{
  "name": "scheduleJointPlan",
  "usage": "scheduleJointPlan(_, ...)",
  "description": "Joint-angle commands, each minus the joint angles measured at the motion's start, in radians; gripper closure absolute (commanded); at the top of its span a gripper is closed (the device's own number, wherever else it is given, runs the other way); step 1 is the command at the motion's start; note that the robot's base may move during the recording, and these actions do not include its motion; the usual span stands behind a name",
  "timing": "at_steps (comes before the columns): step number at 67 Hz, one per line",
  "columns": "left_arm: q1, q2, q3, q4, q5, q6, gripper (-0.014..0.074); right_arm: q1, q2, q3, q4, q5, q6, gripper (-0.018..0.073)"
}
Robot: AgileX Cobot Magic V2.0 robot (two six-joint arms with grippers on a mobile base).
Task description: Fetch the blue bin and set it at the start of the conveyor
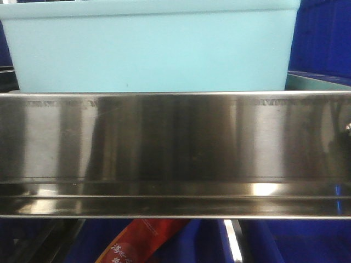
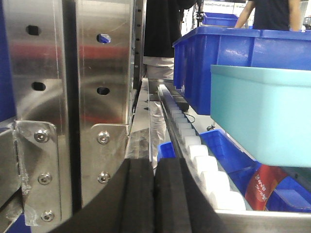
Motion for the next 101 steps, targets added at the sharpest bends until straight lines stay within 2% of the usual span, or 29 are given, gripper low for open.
scheduleJointPlan(1,0.005,-0.004,-0.003,-0.006,-0.016,0.002,0.0707,0.001,-0.004,0.0,-0.007,-0.026,-0.007,0.0721)
scheduleJointPlan(21,0.005,-0.004,-0.003,-0.006,-0.02,0.002,0.0707,0.001,-0.004,0.0,-0.007,-0.026,-0.007,0.0721)
scheduleJointPlan(35,0.005,-0.004,-0.003,-0.006,-0.097,0.002,0.0707,0.001,-0.004,0.0,-0.007,-0.026,-0.007,0.0721)
scheduleJointPlan(49,0.005,-0.004,-0.003,-0.006,-0.124,0.002,0.0707,0.0,-0.004,0.0,-0.005,-0.059,-0.007,0.0721)
scheduleJointPlan(56,0.005,-0.004,-0.016,-0.006,-0.152,0.002,0.0707,0.0,-0.004,0.0,0.075,-0.128,-0.005,0.0721)
scheduleJointPlan(62,0.005,-0.004,-0.1,0.001,-0.088,0.002,0.0707,0.0,-0.004,-0.058,0.093,-0.11,-0.005,0.0721)
scheduleJointPlan(69,0.005,0.004,-0.263,0.022,0.091,0.002,0.0699,0.0,-0.004,-0.213,0.093,0.022,-0.005,0.0718)
scheduleJointPlan(74,0.005,0.044,-0.365,0.022,0.167,0.002,0.0644,0.0,0.006,-0.325,0.093,0.114,-0.005,0.0653)
scheduleJointPlan(77,0.005,0.08,-0.424,0.022,0.21,0.002,0.0588,0.0,0.03,-0.395,0.097,0.159,-0.005,0.0557)
scheduleJointPlan(84,0.005,0.178,-0.55,0.022,0.284,0.002,0.0392,0.003,0.108,-0.507,0.12,0.178,-0.005,0.0245)
scheduleJointPlan(91,0.005,0.293,-0.637,0.022,0.306,0.002,0.0179,0.003,0.186,-0.582,0.114,0.18,-0.007,-0.0006)
scheduleJointPlan(96,0.002,0.371,-0.679,0.022,0.306,0.002,0.0079,0.003,0.238,-0.611,0.102,0.18,-0.007,-0.0009)
scheduleJointPlan(101,-0.047,0.432,-0.727,0.02,0.306,0.002,0.0025,0.003,0.295,-0.651,0.104,0.178,-0.007,-0.0009)
